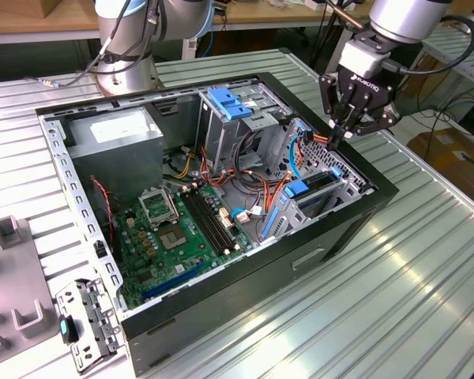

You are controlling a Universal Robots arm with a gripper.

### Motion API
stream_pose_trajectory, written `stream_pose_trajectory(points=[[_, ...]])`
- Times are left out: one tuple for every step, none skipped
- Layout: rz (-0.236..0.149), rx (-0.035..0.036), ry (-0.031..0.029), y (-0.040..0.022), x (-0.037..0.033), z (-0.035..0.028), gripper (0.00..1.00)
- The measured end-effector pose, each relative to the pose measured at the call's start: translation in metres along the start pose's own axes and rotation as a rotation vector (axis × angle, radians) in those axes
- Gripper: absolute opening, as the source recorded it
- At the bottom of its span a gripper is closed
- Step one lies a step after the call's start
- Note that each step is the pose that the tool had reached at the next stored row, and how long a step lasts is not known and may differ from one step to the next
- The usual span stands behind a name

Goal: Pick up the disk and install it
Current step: 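Insert the first disk wire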

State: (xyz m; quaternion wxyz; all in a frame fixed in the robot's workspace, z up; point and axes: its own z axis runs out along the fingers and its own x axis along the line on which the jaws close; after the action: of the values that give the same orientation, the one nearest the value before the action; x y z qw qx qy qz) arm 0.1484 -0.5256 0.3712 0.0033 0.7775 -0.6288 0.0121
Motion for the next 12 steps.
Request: stream_pose_trajectory(points=[[0.008,-0.0002,0.0001,0.0000,0.0000,0.0000,0.16],[0.008,-0.0002,0.0002,0.0000,0.0000,0.0000,0.16],[0.008,-0.0002,0.0002,0.0000,0.0000,0.0000,0.16],[0.009,-0.0002,0.0001,0.0000,0.0000,0.0000,0.16],[0.009,-0.0002,0.0001,0.0000,0.0000,0.0000,0.16],[0.009,-0.0002,0.0001,0.0000,0.0000,0.0000,0.16],[0.017,-0.0005,0.0002,0.0000,0.0000,0.0000,0.16],[0.032,-0.0008,0.0003,0.0000,0.0000,0.0000,0.16],[0.045,-0.0011,0.0005,0.0000,0.0000,0.0001,0.16],[0.078,-0.0018,0.0008,0.0000,0.0000,0.0001,0.16],[0.096,-0.0023,0.0010,0.0000,0.0000,0.0002,0.16],[0.113,-0.0026,0.0013,0.0000,0.0000,0.0002,0.16]])
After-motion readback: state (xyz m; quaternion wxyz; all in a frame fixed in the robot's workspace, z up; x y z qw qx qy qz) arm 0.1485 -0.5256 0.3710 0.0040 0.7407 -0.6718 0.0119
